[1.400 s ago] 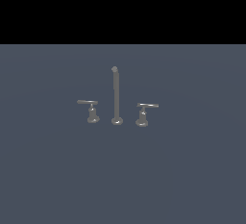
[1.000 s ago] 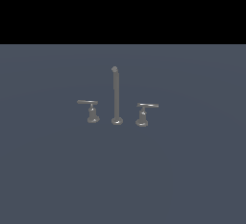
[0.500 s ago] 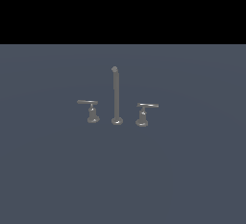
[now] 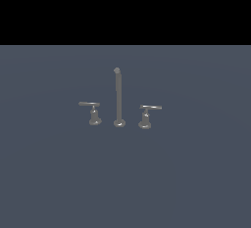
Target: Turn on the faucet by rotating a designated handle.
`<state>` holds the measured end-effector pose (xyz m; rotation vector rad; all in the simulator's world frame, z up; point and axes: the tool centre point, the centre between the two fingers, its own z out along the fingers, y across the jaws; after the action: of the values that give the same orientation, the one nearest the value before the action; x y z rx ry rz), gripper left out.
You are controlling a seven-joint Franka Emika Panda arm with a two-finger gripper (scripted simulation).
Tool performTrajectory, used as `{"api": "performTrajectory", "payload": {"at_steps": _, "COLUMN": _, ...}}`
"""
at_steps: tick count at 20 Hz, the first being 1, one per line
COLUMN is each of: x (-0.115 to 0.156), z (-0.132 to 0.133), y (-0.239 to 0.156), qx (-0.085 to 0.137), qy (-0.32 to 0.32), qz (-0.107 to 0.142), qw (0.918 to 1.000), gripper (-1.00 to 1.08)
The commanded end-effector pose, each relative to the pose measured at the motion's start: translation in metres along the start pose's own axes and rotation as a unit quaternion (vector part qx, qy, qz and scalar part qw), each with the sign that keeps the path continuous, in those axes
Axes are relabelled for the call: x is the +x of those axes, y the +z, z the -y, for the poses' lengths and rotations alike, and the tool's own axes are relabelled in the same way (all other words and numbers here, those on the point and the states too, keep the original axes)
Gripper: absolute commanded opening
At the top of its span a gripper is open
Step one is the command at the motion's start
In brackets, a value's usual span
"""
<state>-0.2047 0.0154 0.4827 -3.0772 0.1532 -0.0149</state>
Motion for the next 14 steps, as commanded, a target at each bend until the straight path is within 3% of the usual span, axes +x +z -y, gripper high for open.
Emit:
{"api": "performTrajectory", "payload": {"at_steps": 1, "x": 0.013, "z": 0.006, "y": 0.007, "qx": 0.011, "qy": 0.022, "qz": 0.004, "qw": 0.9997, "gripper": -1.0}}
{"api": "performTrajectory", "payload": {"at_steps": 8, "x": 0.056, "z": 0.027, "y": 0.038, "qx": 0.041, "qy": 0.104, "qz": 0.023, "qw": 0.9935, "gripper": -1.0}}
{"api": "performTrajectory", "payload": {"at_steps": 14, "x": 0.092, "z": 0.046, "y": 0.07, "qx": 0.057, "qy": 0.182, "qz": 0.042, "qw": 0.9807, "gripper": -1.0}}
